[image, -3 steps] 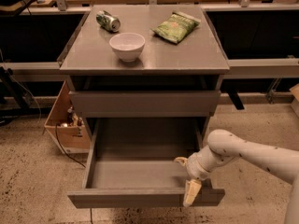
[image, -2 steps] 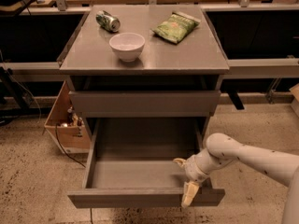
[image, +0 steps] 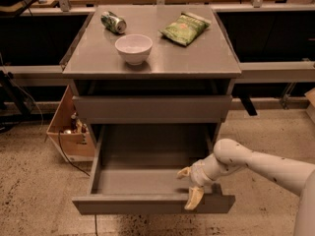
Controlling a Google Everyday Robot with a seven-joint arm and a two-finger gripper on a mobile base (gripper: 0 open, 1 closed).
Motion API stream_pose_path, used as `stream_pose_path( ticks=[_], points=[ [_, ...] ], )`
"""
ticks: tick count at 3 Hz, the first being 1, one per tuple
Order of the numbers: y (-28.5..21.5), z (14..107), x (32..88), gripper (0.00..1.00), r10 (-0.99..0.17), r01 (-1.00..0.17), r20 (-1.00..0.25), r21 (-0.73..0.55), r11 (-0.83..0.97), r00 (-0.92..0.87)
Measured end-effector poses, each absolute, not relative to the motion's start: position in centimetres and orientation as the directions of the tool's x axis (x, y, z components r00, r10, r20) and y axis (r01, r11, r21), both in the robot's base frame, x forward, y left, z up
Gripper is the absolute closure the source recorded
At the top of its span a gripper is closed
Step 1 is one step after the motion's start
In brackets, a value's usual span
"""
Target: Close middle drawer
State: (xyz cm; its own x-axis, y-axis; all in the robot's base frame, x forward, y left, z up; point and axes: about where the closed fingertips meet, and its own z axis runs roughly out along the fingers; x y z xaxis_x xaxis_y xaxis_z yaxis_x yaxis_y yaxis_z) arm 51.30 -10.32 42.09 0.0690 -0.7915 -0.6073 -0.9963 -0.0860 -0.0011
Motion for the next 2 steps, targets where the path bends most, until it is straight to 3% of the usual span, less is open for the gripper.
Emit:
stream_pose_path(
  ticks=[2],
  points=[
    [-10.48, 43.46, 51.08, 0.85, -0.791, -0.996, -0.607, -0.001, -0.086, 0.069]
  ],
)
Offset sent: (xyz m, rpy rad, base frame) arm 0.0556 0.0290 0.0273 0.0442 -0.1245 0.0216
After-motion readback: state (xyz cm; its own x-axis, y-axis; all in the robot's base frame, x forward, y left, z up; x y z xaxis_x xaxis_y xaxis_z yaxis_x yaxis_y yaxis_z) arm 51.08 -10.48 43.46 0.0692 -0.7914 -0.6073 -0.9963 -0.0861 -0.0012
